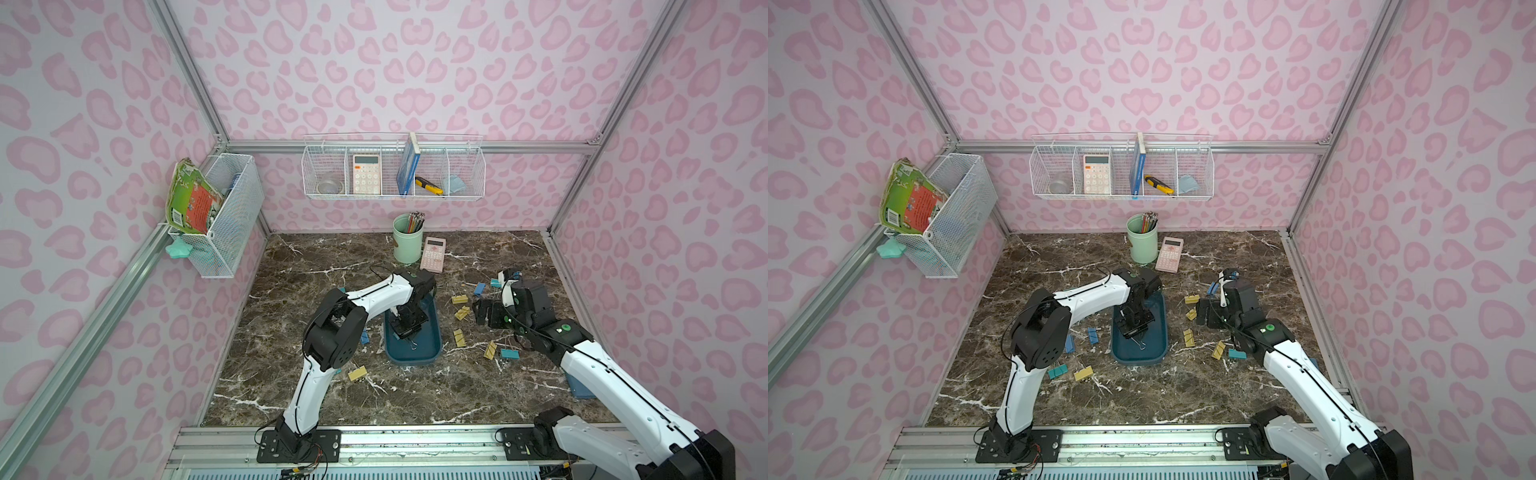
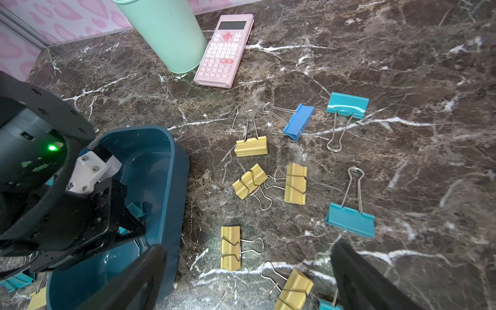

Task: Take out the binder clips from the storage box
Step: Pick up the binder clip from the storage box, then place the binder clip at the center of the board.

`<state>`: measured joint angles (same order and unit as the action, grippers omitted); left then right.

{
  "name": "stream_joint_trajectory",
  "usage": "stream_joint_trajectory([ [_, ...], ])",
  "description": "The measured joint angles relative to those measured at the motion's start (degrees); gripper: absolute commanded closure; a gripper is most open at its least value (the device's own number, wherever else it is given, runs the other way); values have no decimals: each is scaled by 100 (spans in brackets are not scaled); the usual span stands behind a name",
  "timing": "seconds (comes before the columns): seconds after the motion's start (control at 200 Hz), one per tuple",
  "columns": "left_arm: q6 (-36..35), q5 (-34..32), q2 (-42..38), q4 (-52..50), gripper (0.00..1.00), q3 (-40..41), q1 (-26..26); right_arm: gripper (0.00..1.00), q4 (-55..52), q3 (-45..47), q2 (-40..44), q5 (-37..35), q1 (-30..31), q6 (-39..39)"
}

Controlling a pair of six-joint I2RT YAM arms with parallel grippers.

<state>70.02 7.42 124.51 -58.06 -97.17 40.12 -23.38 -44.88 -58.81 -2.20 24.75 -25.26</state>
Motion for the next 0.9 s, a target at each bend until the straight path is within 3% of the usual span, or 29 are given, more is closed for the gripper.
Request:
stream_joint_trajectory([
  [0.27,-249,-592,-728,-313,100,-278,-13,1,118,-114,-267,140,63,-7],
  [0.495,-269,-1217,-1617,-892,100,-238,-284,0,304,-369,-758,149,511,-26],
  [0.695,-271,-1572,-2911,-1106,100,981,-975,1,446,-774,-1421,94,1003,-68],
  [0.9,-435,-1622,-4201,-1027,100,2828,-2247,1,470,-1246,-2031,48,1432,-68],
])
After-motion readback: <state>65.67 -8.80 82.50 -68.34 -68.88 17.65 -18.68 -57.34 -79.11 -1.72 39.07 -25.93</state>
